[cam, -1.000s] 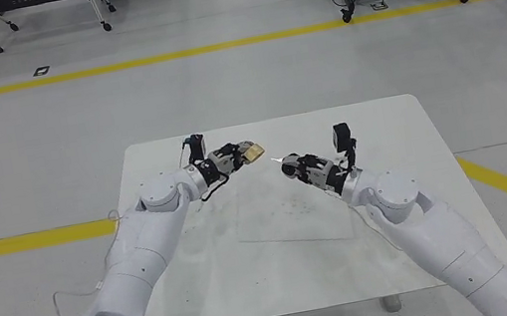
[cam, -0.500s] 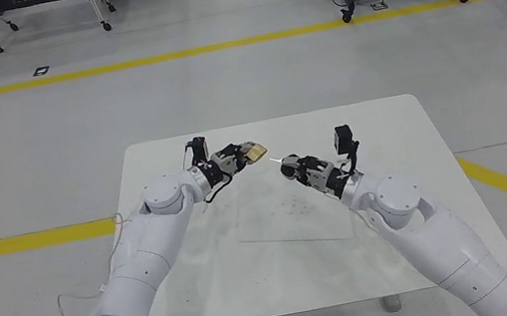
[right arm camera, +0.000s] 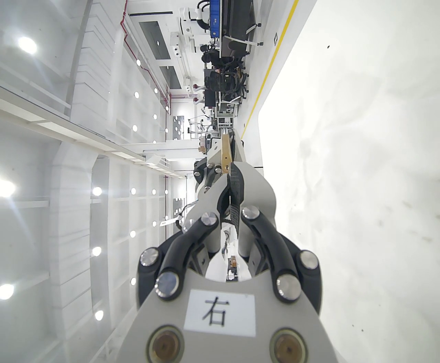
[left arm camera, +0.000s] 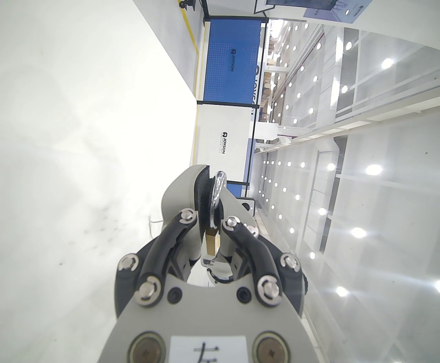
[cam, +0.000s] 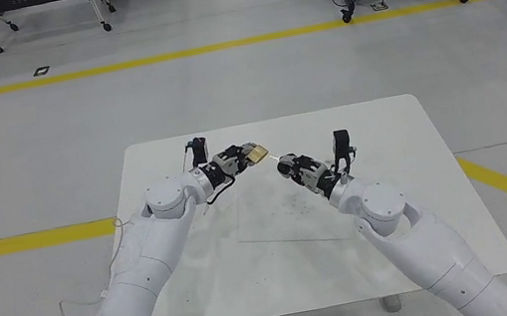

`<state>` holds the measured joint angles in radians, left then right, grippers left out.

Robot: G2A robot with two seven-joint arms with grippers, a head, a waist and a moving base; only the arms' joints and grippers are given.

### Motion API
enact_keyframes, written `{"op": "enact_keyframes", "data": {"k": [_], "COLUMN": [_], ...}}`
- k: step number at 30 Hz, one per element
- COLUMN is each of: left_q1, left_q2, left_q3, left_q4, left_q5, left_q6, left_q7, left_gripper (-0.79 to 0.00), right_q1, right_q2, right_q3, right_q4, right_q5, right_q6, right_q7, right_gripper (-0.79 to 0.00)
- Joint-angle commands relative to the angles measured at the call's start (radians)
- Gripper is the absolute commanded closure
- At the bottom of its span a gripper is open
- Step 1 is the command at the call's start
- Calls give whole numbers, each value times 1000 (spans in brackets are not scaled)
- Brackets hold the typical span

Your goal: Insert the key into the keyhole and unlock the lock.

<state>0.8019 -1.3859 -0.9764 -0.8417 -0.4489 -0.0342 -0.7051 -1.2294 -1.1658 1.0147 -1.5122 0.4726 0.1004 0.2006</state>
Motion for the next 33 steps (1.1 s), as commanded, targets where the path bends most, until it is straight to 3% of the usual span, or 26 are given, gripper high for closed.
{"op": "enact_keyframes", "data": {"k": [1, 17, 33], "left_q1": [2, 13, 21], "left_q2": [0, 0, -5], "left_q3": [-1, -15, -45], "left_q4": [-4, -19, -20], "left_q5": [5, 28, -4], "left_q6": [3, 10, 38], "left_q7": [-1, -12, 44], "left_gripper": [0, 0, 0], "right_q1": [5, 27, -23], "right_q2": [-5, -30, -42], "right_q3": [-5, -7, -2], "right_q4": [6, 33, -18], "right_q5": [9, 5, -41], "right_q6": [9, 28, 5], "right_q7": [-10, -21, -31], "right_gripper": [0, 0, 0]}}
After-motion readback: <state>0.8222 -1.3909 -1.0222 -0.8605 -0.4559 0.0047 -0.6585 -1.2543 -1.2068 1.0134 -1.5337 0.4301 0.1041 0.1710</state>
